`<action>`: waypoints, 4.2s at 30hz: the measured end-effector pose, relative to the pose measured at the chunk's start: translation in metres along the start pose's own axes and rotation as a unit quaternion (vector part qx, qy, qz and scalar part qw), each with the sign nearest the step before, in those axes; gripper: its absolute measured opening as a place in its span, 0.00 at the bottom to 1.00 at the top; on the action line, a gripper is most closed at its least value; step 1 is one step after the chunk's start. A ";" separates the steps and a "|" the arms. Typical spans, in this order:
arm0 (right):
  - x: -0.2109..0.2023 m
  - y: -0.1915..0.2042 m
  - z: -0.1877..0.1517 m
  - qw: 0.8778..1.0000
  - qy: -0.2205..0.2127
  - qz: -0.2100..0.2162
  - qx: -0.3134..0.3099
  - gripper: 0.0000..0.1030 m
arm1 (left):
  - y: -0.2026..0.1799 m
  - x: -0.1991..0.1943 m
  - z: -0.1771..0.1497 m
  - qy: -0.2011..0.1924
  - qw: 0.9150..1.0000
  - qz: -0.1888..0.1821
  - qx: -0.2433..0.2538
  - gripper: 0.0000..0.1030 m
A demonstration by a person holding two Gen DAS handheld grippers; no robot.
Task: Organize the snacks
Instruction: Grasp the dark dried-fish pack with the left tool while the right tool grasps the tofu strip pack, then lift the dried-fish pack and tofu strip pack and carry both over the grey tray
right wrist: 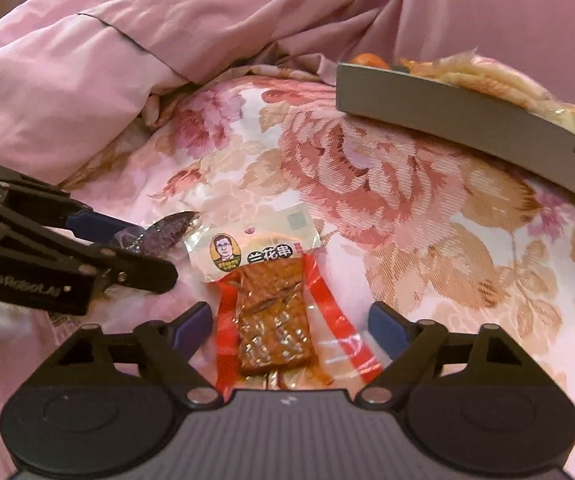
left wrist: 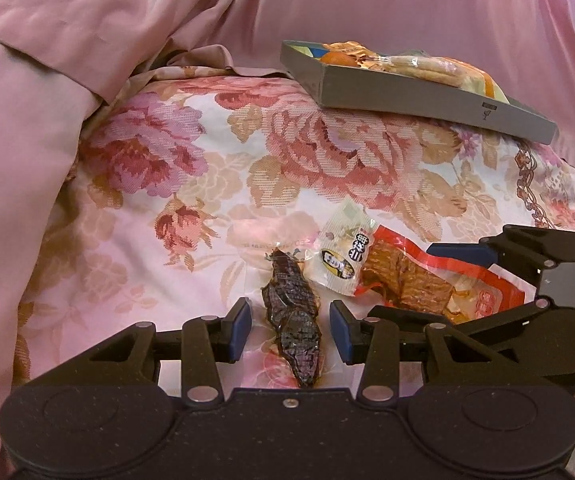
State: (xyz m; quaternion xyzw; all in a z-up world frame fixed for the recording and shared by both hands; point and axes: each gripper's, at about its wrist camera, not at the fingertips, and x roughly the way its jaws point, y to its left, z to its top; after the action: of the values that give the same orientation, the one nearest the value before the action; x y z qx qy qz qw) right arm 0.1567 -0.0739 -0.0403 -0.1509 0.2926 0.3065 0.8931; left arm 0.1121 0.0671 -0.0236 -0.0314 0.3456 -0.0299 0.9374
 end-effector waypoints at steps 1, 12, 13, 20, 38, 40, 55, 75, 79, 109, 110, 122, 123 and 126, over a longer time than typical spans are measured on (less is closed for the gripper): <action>-0.001 0.001 -0.001 1.000 -0.002 -0.005 0.003 0.78 | -0.001 0.000 0.000 0.000 1.000 0.000 -0.001 0.43; -0.028 0.007 -0.010 0.999 0.030 -0.036 0.022 0.62 | -0.017 -0.005 -0.006 0.001 1.000 -0.017 0.009 0.43; -0.032 0.007 -0.012 0.998 0.032 -0.037 0.025 0.62 | -0.020 -0.005 -0.006 0.000 1.000 -0.018 0.013 0.43; -0.046 0.009 -0.019 0.998 0.040 -0.048 0.023 0.61 | -0.032 -0.008 -0.006 0.001 1.000 -0.028 0.013 0.43; -0.053 -0.005 -0.030 0.996 0.050 -0.051 0.045 0.64 | -0.051 -0.009 -0.007 0.013 0.999 -0.030 0.001 0.43; -0.058 -0.003 -0.032 0.997 0.049 -0.058 0.031 0.63 | -0.052 -0.010 -0.007 0.012 0.999 -0.030 0.001 0.43; -0.076 -0.024 -0.035 0.993 0.063 -0.083 0.051 0.61 | -0.056 -0.016 -0.007 0.009 0.999 -0.042 0.002 0.43; -0.092 -0.059 -0.034 0.976 0.057 -0.020 0.209 0.46 | -0.053 -0.024 -0.004 -0.001 0.999 -0.043 -0.004 0.43; -0.094 -0.058 -0.033 0.979 0.048 -0.034 0.197 0.46 | -0.054 -0.025 -0.003 -0.003 0.999 -0.045 -0.004 0.43; -0.152 -0.090 0.036 0.976 -0.104 -0.118 0.148 0.47 | -0.075 -0.038 0.158 -0.153 0.987 -0.050 0.010 0.43; -0.153 -0.093 0.042 0.976 -0.109 -0.121 0.145 0.47 | -0.077 -0.036 0.165 -0.155 0.987 -0.046 0.012 0.43; -0.150 -0.156 0.154 0.973 -0.137 -0.162 0.092 0.48 | -0.079 0.014 0.246 -0.136 0.987 -0.040 -0.069 0.43; -0.147 -0.163 0.160 0.972 -0.137 -0.165 0.096 0.48 | -0.079 0.020 0.250 -0.133 0.987 -0.041 -0.075 0.43; -0.134 -0.180 0.175 0.970 -0.134 -0.179 0.098 0.48 | -0.083 0.040 0.255 -0.123 0.989 -0.033 -0.080 0.43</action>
State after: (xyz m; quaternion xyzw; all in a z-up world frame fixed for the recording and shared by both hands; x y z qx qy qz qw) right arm 0.2605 -0.1948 0.1955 -0.0700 0.1673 0.1291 0.9749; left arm 0.3050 -0.0086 0.1509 -0.1212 0.2279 -0.0293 0.9657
